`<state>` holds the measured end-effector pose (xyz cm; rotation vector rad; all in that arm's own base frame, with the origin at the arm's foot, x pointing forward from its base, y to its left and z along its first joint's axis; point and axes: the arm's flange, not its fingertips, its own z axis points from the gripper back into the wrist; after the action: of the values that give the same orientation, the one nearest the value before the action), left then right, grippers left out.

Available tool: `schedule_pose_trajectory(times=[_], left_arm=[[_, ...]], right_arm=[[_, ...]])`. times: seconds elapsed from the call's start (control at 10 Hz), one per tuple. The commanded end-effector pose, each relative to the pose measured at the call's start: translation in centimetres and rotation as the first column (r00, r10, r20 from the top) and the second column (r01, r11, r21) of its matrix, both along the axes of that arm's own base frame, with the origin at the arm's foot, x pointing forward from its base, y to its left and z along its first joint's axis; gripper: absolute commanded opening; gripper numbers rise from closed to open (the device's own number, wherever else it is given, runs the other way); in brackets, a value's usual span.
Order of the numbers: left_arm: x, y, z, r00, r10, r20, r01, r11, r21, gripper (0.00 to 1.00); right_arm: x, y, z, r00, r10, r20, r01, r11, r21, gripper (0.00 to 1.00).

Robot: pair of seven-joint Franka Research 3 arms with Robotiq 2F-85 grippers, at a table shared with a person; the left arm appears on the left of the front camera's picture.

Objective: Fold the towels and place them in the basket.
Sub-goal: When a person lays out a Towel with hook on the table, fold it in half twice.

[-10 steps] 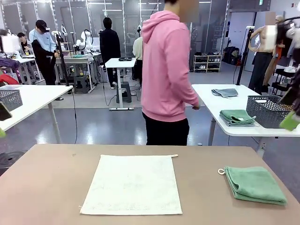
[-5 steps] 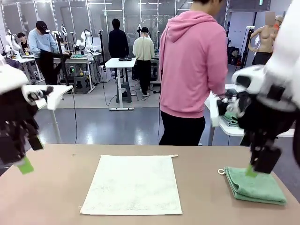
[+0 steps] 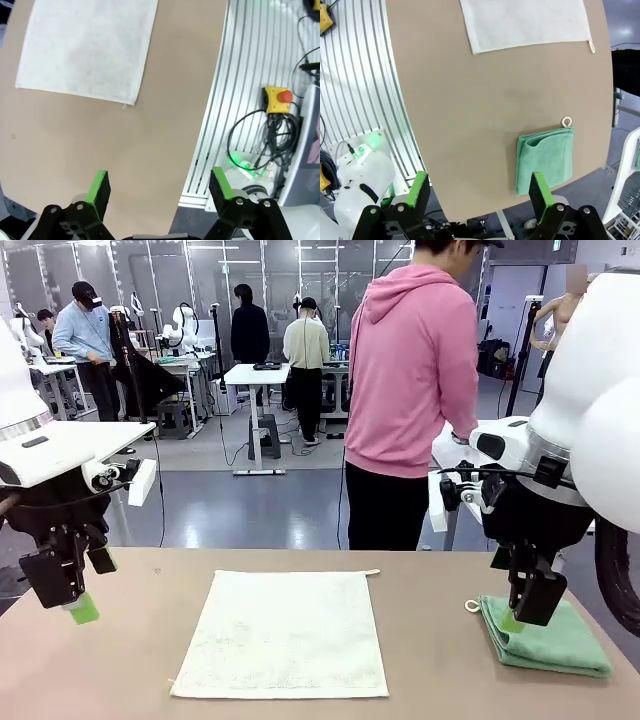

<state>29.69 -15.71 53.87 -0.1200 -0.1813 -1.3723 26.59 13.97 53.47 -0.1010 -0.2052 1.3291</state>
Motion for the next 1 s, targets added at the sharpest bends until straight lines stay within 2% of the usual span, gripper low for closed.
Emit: schedule_pose_trajectory(times=[0.0, 0.3, 0.4, 0.5, 0.6, 0.7, 0.9], left_arm=[[-0.3, -0.3, -0.4, 1.000, -0.011, -0.018, 0.011, 1.000, 0.011, 1.00], [-0.1, -0.1, -0.2, 1.000, -0.005, -0.007, 0.005, 1.000, 0.004, 1.00], [0.0, -1.7, -1.1, 0.994, -0.090, 0.065, 0.089, 0.996, 0.016, 1.00], [0.0, -2.5, -2.3, 0.981, -0.138, 0.135, 0.137, 0.990, 0.017, 1.00], [-0.1, -3.0, -3.8, 0.972, -0.150, 0.181, 0.143, 0.988, 0.052, 1.00], [0.1, -3.3, -5.4, 0.959, -0.195, 0.208, 0.191, 0.981, 0.041, 1.00], [1.0, -4.5, -9.2, 0.958, -0.238, 0.160, 0.232, 0.971, 0.058, 1.00]], right_arm=[[-0.3, 0.4, -0.4, 1.000, 0.013, 0.012, -0.013, 1.000, -0.003, 1.00], [-0.1, 0.2, 0.0, 1.000, 0.007, 0.001, -0.007, 1.000, -0.002, 1.00], [0.1, 2.0, -1.5, 0.995, 0.097, 0.033, -0.097, 0.995, 0.009, 1.00], [0.3, 3.4, -3.2, 0.988, 0.154, 0.032, -0.155, 0.987, 0.042, 1.00], [0.2, 4.4, -4.7, 0.982, 0.188, 0.021, -0.188, 0.982, 0.019, 1.00], [0.3, 5.4, -6.0, 0.977, 0.214, 0.014, -0.215, 0.976, 0.023, 1.00], [1.3, 7.1, -9.1, 0.971, 0.237, 0.002, -0.237, 0.971, -0.016, 1.00]])
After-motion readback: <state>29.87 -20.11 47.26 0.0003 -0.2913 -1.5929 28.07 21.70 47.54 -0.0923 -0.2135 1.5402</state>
